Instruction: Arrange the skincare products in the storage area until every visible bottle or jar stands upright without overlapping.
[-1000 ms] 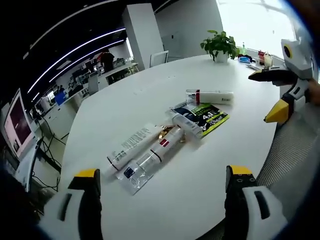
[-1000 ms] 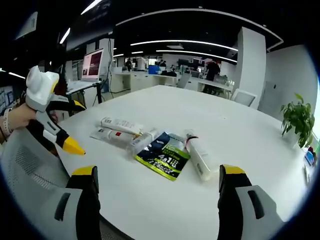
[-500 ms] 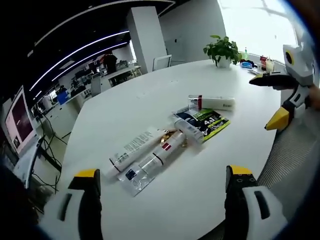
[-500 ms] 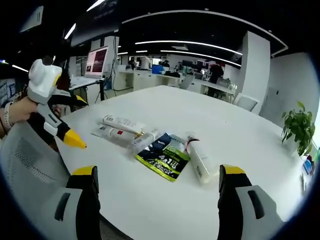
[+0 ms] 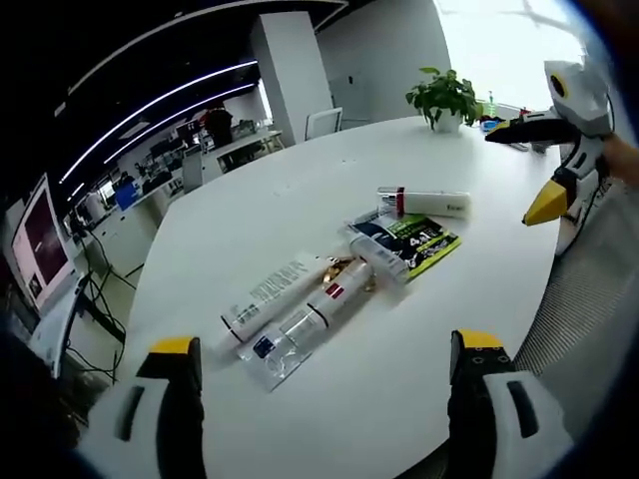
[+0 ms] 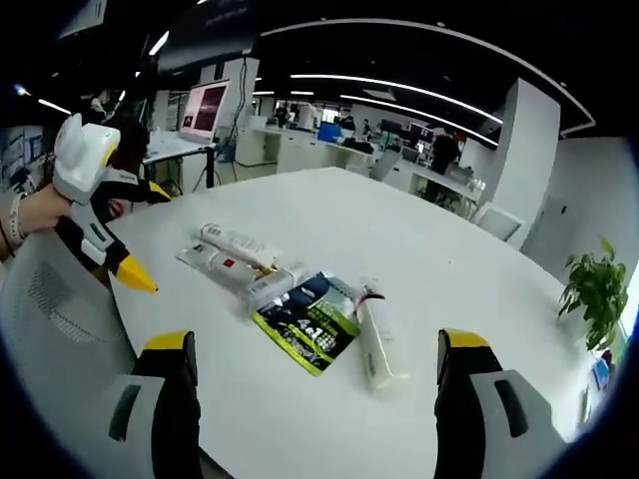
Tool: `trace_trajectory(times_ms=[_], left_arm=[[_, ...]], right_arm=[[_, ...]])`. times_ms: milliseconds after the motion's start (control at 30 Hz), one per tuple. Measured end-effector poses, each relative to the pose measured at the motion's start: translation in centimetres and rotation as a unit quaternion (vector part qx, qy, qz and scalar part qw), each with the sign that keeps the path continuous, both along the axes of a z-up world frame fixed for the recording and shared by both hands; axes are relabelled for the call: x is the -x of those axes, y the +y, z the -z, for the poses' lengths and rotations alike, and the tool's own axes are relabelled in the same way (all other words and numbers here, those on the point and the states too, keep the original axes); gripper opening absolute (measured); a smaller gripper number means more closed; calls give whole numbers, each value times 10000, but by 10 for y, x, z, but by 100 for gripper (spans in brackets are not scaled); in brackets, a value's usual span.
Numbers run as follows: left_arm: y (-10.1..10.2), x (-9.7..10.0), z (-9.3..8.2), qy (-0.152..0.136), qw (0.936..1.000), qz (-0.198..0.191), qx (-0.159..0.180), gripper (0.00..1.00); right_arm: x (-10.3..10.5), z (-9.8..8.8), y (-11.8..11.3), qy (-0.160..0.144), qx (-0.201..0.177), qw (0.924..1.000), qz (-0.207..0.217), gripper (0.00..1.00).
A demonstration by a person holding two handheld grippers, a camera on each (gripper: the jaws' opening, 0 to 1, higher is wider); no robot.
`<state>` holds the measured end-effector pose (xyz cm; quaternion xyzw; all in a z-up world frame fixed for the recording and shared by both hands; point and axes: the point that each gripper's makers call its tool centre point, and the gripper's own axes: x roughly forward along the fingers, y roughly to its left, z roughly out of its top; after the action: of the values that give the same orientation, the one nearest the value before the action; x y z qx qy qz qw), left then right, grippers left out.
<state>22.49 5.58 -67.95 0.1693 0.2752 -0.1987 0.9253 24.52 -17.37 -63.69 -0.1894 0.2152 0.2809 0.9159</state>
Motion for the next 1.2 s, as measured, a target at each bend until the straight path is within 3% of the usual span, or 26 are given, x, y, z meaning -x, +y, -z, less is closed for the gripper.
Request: trace_trajectory(times_ms=[400, 733, 867, 900, 1033, 1200], left_arm=[[0, 0, -2, -52, 10000, -16, 54, 98], [0, 0, -1, 6, 10000, -20, 56, 97], [0, 0, 0, 13, 10000, -17, 49, 97], [1, 0, 0, 16, 10000, -28, 51, 97], [3, 0, 0, 9, 10000, -58, 59, 97], [4, 0, 0, 15, 10000, -60, 33, 97]], right_arm=[[-35, -10, -12, 99, 717, 9967, -370, 100], [-61, -16, -7, 250, 994, 9927, -637, 100], [-74, -5, -8, 569, 1030, 9903, -736, 98], [-75, 3, -9, 798, 1080, 9879, -782, 96], [-81, 22, -13, 1250, 1103, 9822, -867, 88], [-85, 38, -18, 1461, 1283, 9759, -994, 85]])
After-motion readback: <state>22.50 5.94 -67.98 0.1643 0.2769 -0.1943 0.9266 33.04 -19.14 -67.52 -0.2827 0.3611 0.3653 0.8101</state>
